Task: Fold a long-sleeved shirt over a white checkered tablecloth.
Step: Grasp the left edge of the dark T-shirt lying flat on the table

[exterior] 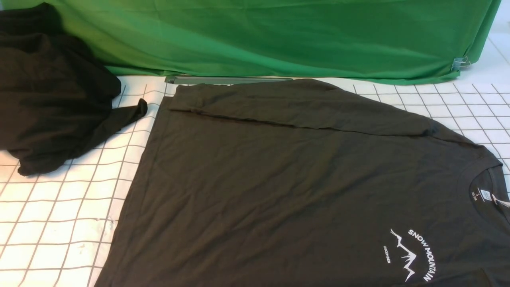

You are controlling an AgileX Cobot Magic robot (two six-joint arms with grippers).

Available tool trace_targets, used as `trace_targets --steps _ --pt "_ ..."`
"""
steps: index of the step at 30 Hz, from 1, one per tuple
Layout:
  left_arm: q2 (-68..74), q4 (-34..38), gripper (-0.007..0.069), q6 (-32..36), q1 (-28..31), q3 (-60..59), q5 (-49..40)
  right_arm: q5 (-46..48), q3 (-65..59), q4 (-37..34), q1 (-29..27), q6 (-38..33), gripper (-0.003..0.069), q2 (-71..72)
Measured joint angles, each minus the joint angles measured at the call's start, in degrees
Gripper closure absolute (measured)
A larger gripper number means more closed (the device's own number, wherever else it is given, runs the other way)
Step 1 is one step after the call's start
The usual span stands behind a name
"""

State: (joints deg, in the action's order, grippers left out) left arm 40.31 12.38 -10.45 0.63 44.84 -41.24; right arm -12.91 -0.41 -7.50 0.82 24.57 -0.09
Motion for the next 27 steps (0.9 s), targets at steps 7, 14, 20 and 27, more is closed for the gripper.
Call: trace_targets --steps 7,14,20,27 --pt "19.64 8.55 0.0617 15.91 -2.03 -2.64 -12.25 -3.26 0.00 -0.44 0.00 4.56 0.0419 0.00" --pt "26.48 1.10 0.0630 7.25 -20.97 -7.46 -8.66 22.27 12.94 0.45 6.96 -2.28 0.0631 -4.98" --pt "32.66 -19.66 0.0628 -11.27 -35.64 -7.92 -12.04 49.07 34.36 0.73 18.60 -13.00 0.0650 -24.40" --pt "36.67 -22.81 0.0527 -16.63 -37.04 -8.57 -3.63 60.04 44.14 0.86 28.70 -19.90 0.0652 -39.08"
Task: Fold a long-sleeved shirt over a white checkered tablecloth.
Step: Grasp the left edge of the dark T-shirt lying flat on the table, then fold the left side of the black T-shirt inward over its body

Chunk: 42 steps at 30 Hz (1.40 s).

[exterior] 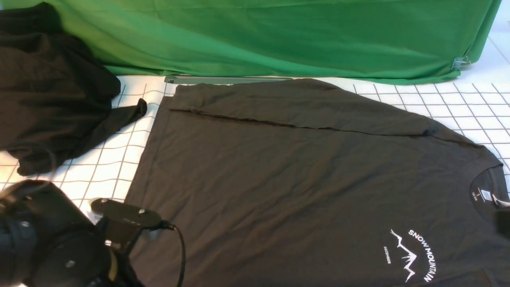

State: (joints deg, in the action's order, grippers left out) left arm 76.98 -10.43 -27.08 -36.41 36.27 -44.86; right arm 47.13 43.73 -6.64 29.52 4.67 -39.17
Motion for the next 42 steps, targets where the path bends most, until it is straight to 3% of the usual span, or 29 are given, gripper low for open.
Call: trace_targets --steps 3,6,9,11,15,19,23,25,27,33,36,42 --pt "1.56 -0.91 0.0442 -2.44 -0.05 -0.06 0.61 0.22 0.11 0.00 2.69 -0.20 0.0652 -2.14" --pt "3.72 -1.22 0.0279 -4.40 -0.05 -0.10 1.37 -0.91 -0.09 0.00 5.71 -0.26 0.0652 -3.32" --pt "4.93 -1.17 0.0165 -5.51 -0.05 -0.10 2.05 -3.11 -0.54 0.00 7.13 0.26 0.0652 -3.37" --pt "5.55 -1.17 0.0116 -5.97 -0.05 -0.23 2.14 -3.82 -0.76 0.00 7.52 0.28 0.0652 -3.44" --pt "6.15 -1.06 0.0095 -6.17 -0.05 -0.67 3.01 -4.39 -1.01 0.00 7.54 0.32 0.0652 -3.51" --pt "6.27 0.64 0.0164 -5.51 -0.05 -0.67 3.31 -4.44 -1.01 0.00 7.54 0.32 0.0652 -3.51" --pt "6.41 3.06 0.0351 -3.43 -0.06 -0.67 3.43 -4.44 -1.06 0.00 7.54 0.32 0.0652 -3.51" --pt "6.27 4.27 0.0528 -1.29 -0.06 -0.67 2.90 -4.50 -1.06 0.00 7.54 0.32 0.0652 -3.51" --pt "5.41 4.56 0.0588 -0.57 -0.06 -0.67 1.58 -4.60 -1.06 0.00 7.54 0.34 0.0651 -3.51" --pt "-0.46 5.51 0.0605 4.42 -0.06 2.02 -3.67 -4.67 -1.06 0.00 7.54 1.56 0.0649 -3.51" --pt "-4.55 7.31 0.0605 10.45 -0.06 7.19 -5.76 -5.18 -1.06 0.00 7.54 1.74 0.0648 -3.51" --pt "-6.19 7.98 0.0605 14.06 -0.06 19.47 -6.62 -7.01 -1.06 0.00 7.54 1.86 0.0648 -3.51"
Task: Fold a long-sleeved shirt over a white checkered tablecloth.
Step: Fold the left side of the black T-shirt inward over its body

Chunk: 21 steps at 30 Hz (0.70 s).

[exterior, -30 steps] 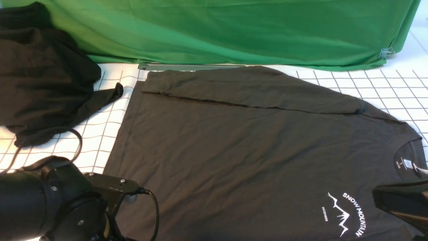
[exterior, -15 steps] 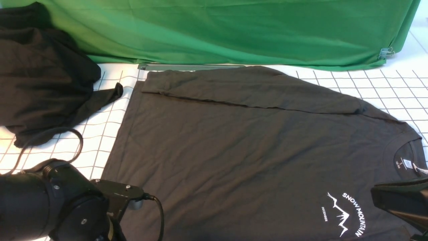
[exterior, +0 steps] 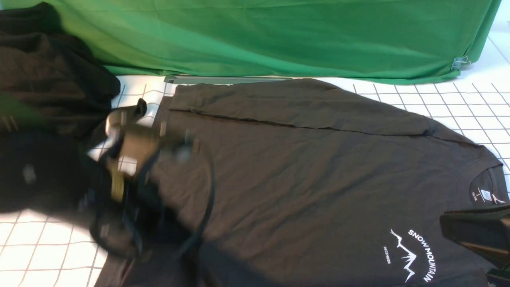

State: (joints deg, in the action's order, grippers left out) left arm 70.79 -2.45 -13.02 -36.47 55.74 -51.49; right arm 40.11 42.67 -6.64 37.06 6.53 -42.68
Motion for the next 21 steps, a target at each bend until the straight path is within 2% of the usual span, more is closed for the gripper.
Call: trace_targets --steps 4,8,16,21 --pt "2.44 -2.46 0.0605 0.35 1.05 9.39 -0.23 -1.21 0.00 0.00 0.00 0.00 0.0648 0.00" --pt "8.24 -2.74 0.0605 2.90 7.04 16.42 0.47 -2.50 0.00 0.00 0.00 0.00 0.0648 0.00" --pt "21.96 -2.98 0.0605 6.34 17.74 21.81 5.63 -3.43 0.00 0.00 0.00 0.71 0.0648 0.00" --pt "28.44 -2.98 0.0605 9.55 19.66 22.82 6.41 -3.42 0.00 0.00 0.00 2.05 0.0648 -0.06"
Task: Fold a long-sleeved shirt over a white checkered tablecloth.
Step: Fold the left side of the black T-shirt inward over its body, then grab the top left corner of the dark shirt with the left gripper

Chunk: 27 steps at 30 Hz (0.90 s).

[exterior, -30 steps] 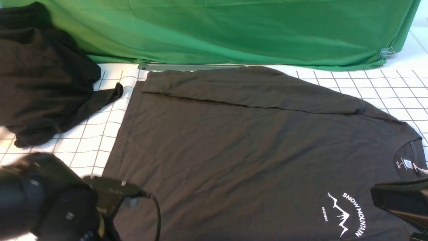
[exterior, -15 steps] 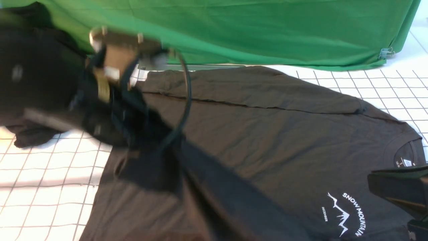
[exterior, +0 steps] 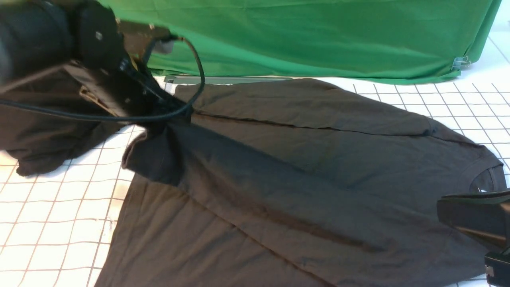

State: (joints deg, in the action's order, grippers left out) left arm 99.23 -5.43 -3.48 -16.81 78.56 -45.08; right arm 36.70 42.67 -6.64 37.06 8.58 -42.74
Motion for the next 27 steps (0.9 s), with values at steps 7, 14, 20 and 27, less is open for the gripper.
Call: trace_targets --steps 7,14,20,27 --pt "3.39 -0.53 0.0571 3.17 0.05 0.12 1.12 0.00 0.00 0.00 0.00 0.93 0.0648 -0.04" --pt "3.53 -1.73 0.0341 3.48 0.05 0.42 4.39 -0.02 0.00 0.00 0.00 0.92 0.0648 -0.06" --pt "4.02 -1.39 0.0139 -1.68 1.16 4.35 4.10 -0.02 0.00 0.00 0.00 0.92 0.0648 -0.06" --pt "13.98 5.43 0.0138 -2.72 6.01 20.65 2.98 -0.02 0.00 0.00 0.00 0.98 0.0643 -0.06"
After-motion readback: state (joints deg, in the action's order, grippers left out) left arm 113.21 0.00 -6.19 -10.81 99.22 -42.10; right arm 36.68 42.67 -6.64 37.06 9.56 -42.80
